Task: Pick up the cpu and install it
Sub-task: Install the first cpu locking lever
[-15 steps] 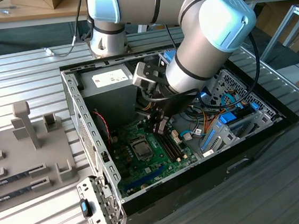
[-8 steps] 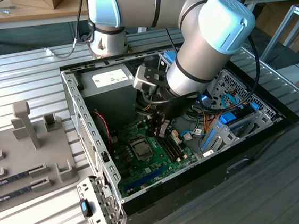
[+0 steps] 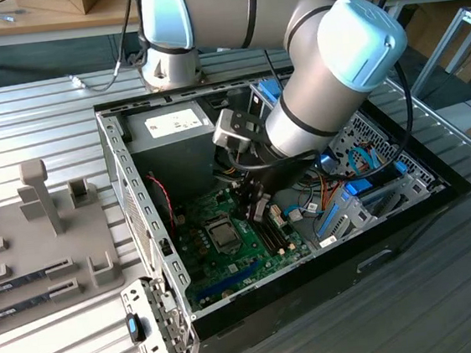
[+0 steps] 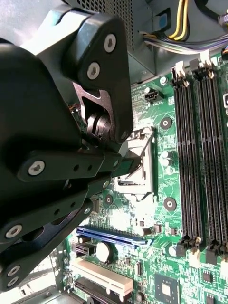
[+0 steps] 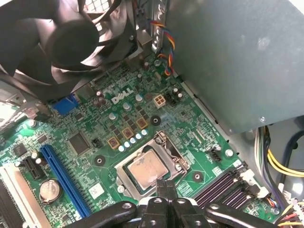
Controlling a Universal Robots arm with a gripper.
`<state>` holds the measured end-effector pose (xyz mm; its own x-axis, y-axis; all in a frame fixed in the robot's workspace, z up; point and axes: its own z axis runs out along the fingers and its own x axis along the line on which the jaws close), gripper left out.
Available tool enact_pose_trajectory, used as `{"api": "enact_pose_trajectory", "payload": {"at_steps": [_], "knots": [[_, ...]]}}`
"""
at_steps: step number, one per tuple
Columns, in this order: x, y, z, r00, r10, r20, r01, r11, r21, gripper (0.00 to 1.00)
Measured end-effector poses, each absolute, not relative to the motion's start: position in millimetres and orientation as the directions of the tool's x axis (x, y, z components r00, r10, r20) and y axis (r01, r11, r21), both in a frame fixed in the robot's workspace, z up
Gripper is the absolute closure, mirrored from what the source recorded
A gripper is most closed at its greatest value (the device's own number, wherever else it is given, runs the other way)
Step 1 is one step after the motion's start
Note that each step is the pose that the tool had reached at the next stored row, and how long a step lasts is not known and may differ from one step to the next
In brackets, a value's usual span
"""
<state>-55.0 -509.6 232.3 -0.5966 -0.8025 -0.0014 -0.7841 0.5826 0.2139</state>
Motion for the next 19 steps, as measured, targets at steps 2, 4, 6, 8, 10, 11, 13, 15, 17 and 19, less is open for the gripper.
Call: {"api": "enact_pose_trajectory", "payload": {"at_steps": [2,4,6,8,10,11,13,15,17,19], "knots": [[-54.5,-510.0,230.2,-0.597,-0.803,0.002,-0.784,0.583,0.213,0.89],[-54.1,-510.0,229.1,-0.597,-0.802,0.017,-0.784,0.587,0.203,0.89],[-53.7,-510.0,226.9,-0.597,-0.802,0.027,-0.784,0.589,0.196,0.89],[-52.8,-510.0,224.3,-0.597,-0.802,0.028,-0.784,0.590,0.195,0.89],[-50.8,-510.0,222.4,-0.597,-0.802,0.029,-0.783,0.590,0.196,0.89],[-49.6,-510.0,221.8,-0.597,-0.802,0.029,-0.783,0.590,0.196,0.89],[-47.0,-510.0,220.8,-0.597,-0.802,0.030,-0.783,0.590,0.197,0.89],[-45.1,-510.0,219.5,-0.597,-0.802,0.030,-0.783,0.590,0.197,0.89],[-44.0,-510.0,217.9,-0.597,-0.802,0.030,-0.783,0.590,0.197,0.89],[-43.4,-510.1,216.8,-0.597,-0.802,0.030,-0.783,0.590,0.198,0.89]]}}
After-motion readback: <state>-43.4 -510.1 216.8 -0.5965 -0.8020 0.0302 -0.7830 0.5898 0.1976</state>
